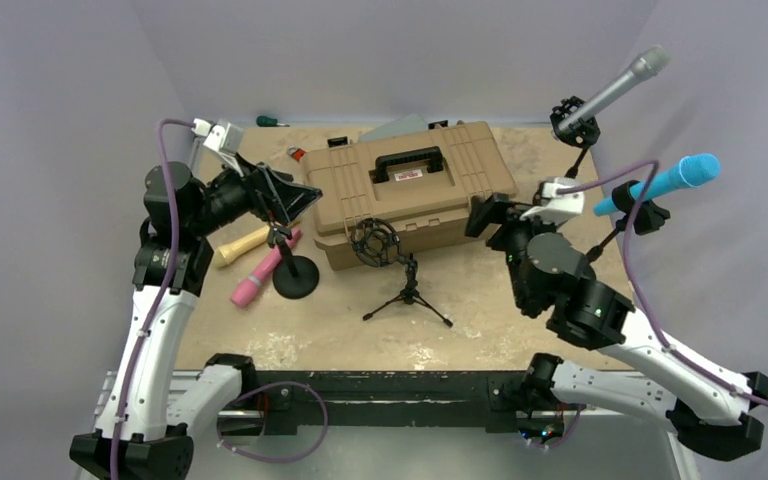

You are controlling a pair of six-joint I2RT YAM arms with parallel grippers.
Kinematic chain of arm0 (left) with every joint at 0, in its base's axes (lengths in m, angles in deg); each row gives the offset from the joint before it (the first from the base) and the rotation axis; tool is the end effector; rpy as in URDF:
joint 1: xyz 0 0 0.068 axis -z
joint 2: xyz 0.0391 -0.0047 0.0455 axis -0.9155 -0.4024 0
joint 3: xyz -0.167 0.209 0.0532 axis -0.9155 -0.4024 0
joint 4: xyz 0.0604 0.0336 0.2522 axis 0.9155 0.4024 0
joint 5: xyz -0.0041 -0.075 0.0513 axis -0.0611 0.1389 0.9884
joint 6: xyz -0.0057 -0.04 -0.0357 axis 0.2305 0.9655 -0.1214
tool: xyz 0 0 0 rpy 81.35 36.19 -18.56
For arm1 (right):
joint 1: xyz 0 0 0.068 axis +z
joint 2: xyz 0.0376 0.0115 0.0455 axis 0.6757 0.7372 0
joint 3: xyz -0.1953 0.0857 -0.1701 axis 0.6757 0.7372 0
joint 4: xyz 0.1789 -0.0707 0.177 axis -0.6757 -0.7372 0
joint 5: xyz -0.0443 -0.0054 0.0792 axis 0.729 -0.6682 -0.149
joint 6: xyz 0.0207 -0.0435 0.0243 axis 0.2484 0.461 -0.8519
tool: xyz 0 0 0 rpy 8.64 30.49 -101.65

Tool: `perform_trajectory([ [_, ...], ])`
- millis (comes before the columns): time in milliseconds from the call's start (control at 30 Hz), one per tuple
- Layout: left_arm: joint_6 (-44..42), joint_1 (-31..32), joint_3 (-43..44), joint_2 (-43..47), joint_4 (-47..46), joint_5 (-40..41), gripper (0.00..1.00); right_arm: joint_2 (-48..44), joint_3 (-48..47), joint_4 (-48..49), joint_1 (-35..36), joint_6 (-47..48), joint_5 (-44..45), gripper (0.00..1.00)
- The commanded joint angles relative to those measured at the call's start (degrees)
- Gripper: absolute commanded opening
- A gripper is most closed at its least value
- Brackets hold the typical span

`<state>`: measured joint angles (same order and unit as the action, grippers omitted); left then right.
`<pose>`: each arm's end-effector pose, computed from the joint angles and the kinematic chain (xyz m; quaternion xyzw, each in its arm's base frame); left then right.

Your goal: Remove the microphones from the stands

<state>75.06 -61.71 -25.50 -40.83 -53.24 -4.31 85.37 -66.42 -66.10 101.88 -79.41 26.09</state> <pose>0.1857 -0.0383 0.4223 0.1018 0.7199 -0.4202 0.5429 0.1046 0.1181 0.4041 0.0908 0.7135 0.1203 0.6842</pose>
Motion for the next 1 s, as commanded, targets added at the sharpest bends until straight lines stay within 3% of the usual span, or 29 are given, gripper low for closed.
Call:
perform_trajectory([
  [0, -3.74, 3.54, 0.1, 1.66, 0.81, -0.29, 1.0, 2.05, -7.9, -1.04, -5.48, 1.23, 9.67, 0.83],
  [233, -4.15, 6.95, -0.12, 3.84, 1.59, 0.37, 1.0, 17.4, -24.07, 0.84, -23.56, 10.56, 6.28, 0.82],
  [333, -3.55, 7.18, -0.1, 4.57, 1.45, 0.05, 1.0, 23.76, -33.35, -2.7, -32.1, 8.14, 1.18, 0.83],
  [500, -2.82, 8.54, -0.97, 7.0, -0.1, -0.88, 1.0, 31.41, -43.59, -5.55, -39.31, 4.1, -0.24, 0.82],
  [633, -3.33, 9.43, -0.36, 7.44, 0.79, -0.7, 1.0, 36.13, -48.27, -8.42, -45.16, -0.04, -1.72, 0.8],
  [967, -5.03, 12.98, 0.84, 7.08, 3.41, 0.18, 1.0, 40.92, -49.49, -8.56, -54.97, -4.91, -7.43, 0.79],
])
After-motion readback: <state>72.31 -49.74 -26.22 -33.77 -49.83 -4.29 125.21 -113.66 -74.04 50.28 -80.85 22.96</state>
